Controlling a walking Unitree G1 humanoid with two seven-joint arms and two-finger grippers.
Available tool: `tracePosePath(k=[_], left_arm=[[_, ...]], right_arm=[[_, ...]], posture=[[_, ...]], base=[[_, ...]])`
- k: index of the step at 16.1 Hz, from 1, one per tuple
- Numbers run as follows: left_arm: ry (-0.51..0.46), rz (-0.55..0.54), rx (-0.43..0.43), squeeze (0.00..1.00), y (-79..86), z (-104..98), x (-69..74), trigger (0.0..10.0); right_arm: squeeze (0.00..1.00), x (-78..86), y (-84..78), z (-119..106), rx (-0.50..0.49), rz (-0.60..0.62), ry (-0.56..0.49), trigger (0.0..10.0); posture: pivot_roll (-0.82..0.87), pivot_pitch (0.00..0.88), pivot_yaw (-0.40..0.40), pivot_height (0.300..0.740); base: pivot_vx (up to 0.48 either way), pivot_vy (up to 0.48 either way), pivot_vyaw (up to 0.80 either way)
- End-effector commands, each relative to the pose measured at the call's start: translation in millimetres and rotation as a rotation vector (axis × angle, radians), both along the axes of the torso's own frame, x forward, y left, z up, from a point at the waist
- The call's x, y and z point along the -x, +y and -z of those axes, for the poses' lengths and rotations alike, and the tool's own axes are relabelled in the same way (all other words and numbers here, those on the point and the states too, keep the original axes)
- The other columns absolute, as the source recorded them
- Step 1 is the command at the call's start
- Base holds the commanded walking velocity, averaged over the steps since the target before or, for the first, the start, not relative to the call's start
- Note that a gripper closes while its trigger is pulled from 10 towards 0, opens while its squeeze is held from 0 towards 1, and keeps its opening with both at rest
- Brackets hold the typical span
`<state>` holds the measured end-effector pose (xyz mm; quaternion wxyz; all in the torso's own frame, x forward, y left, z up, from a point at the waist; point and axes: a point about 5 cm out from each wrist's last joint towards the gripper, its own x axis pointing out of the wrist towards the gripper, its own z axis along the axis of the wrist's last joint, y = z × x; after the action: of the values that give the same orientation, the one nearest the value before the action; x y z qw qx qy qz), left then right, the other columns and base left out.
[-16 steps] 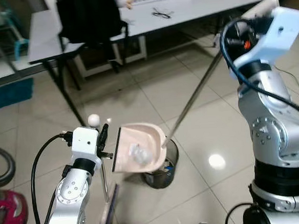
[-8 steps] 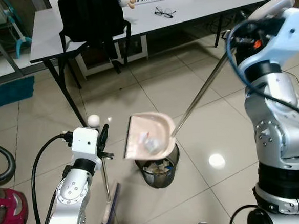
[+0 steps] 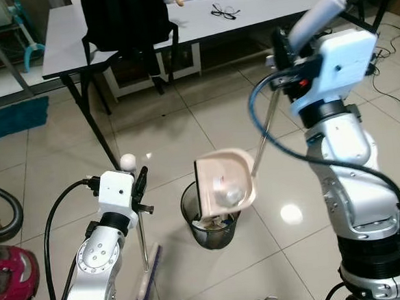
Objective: Sweep floor
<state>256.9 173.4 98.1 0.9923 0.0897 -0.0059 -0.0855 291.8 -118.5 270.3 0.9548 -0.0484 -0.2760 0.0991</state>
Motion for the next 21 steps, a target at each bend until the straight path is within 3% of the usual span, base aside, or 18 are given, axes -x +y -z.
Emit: tracePosePath(k=[1,4,5,6,11,21], left_arm=[[-0.012,0.005,-0.018,0.0,0.2,-1.5,-1.6,10.0],[-0.013,0.009,-0.022,0.0,-0.8,-1.7,-1.6,10.0],[-0.013,0.011,-0.024,0.0,-0.7,-1.6,-1.7,10.0],[-0.012,0.012,-0.026,0.0,-0.7,-1.4,-1.5,10.0],[-0.01,0.013,-0.031,0.0,-1.3,-0.5,-1.3,10.0],[-0.009,0.022,-0.033,0.0,-3.4,-0.3,-1.7,10.0]], right_arm=[[0.0,11.0,8.3,-10.9,0.0,-0.037,-0.105,10.0],[0.0,19.7,23.1,-7.7,0.047,-0.088,-0.157,10.0],[0.0,23.2,31.1,-4.1,0.096,-0.125,-0.173,10.0],[0.0,27.6,40.9,2.2,0.207,-0.159,-0.2,10.0],[0.0,41.0,56.9,11.9,0.296,-0.229,-0.262,10.0],[0.0,50.1,66.9,17.8,0.312,-0.321,-0.291,10.0]], posture=[[-0.01,0.046,0.077,0.74],[-0.01,0.05,0.076,0.74],[0.0,0.054,0.076,0.74],[-0.01,0.056,0.077,0.74],[-0.01,0.064,0.075,0.74],[-0.01,0.066,0.073,0.74]], base=[[0.0,0.0,0.0],[0.0,0.0,0.0],[0.0,0.0,0.0],[0.0,0.0,0.0],[0.0,0.0,0.0],[0.0,0.0,0.0]])
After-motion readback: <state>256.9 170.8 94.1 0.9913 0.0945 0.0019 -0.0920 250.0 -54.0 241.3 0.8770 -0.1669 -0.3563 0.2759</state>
